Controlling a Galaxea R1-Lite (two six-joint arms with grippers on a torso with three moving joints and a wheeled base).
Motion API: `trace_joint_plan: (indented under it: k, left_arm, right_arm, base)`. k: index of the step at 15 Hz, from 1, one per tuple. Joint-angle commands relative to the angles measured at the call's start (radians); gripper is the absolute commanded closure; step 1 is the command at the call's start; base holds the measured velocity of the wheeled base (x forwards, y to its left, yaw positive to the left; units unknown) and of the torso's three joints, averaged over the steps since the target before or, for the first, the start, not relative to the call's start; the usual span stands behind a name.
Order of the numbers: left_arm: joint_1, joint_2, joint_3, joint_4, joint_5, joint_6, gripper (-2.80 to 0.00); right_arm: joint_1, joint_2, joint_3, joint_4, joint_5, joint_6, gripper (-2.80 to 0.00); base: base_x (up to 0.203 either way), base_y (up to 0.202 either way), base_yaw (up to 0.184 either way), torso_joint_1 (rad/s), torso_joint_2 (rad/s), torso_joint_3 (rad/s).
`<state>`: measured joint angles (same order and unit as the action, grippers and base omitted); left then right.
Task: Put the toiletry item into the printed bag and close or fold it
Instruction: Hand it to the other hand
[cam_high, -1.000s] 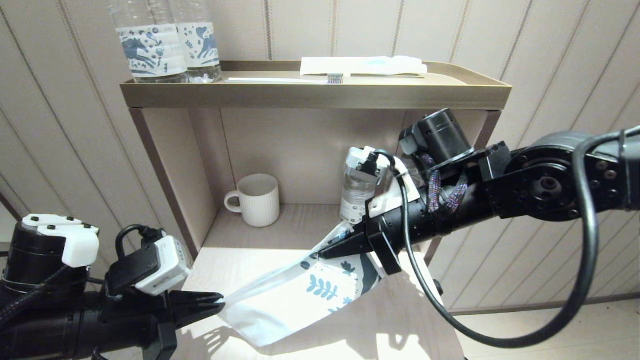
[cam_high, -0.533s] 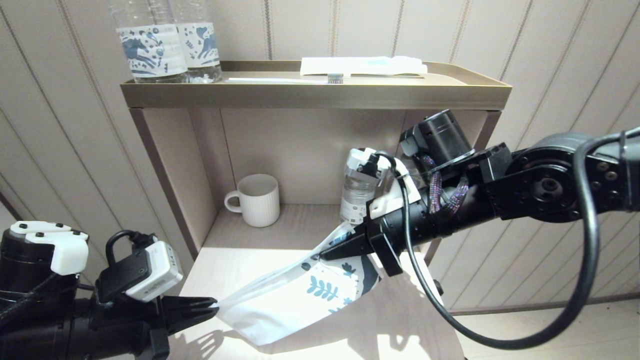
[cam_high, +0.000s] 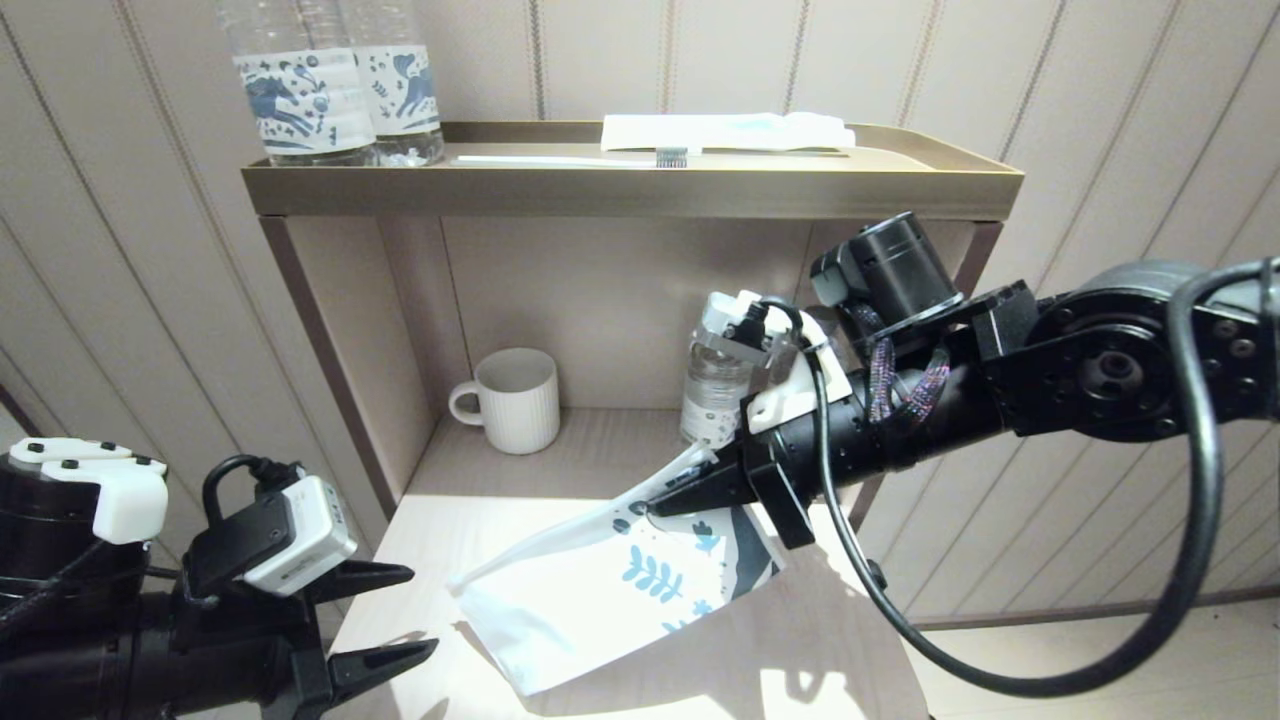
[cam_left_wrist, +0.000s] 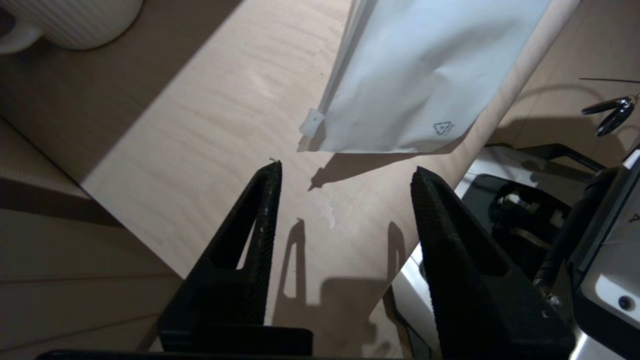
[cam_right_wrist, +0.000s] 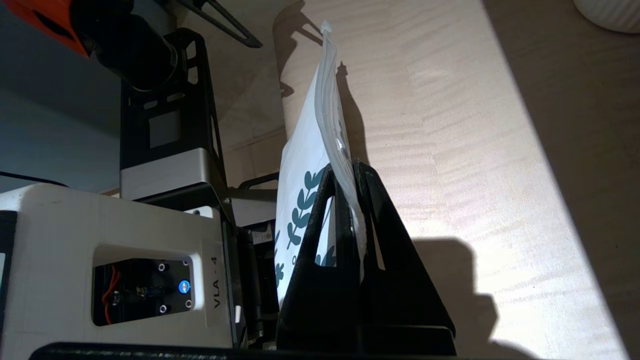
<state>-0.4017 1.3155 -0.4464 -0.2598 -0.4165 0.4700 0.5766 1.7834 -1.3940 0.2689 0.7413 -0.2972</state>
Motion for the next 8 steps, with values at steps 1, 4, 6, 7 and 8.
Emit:
trace_joint_plan:
  k: [1, 4, 6, 7, 8]
  left_arm:
    - [0.0, -0.033, 0.006, -0.004, -0.004, 0.002, -2.8]
    - [0.0, -0.124, 0.026, -0.003, -0.001, -0.015, -2.8]
    - [0.001, -0.151, 0.025, -0.003, 0.01, -0.058, -2.8]
    - [0.001, -0.149, 0.024, -0.003, 0.011, -0.072, -2.8]
    - [0.001, -0.147, 0.026, -0.003, 0.017, -0.081, -2.8]
  right_arm:
    - [-0.004, 0.002, -0.008, 0.001, 0.003, -0.002, 0.0]
    - [-0.052, 0.011, -0.044, 0.001, 0.0, 0.009, 0.0]
    - [-0.078, 0.011, -0.073, 0.003, -0.006, 0.023, 0.0]
    - [-0.087, 0.011, -0.082, 0.002, -0.008, 0.042, 0.0]
    - [-0.102, 0.012, -0.088, 0.001, -0.008, 0.052, 0.0]
  base:
    - [0.0, 0.0, 0.0, 0.0, 0.0, 0.0]
    - [0.0, 0.0, 0.0, 0.0, 0.0, 0.0]
    - [0.0, 0.0, 0.0, 0.0, 0.0, 0.0]
    - [0.0, 0.0, 0.0, 0.0, 0.0, 0.0]
    - [0.0, 0.0, 0.0, 0.0, 0.0, 0.0]
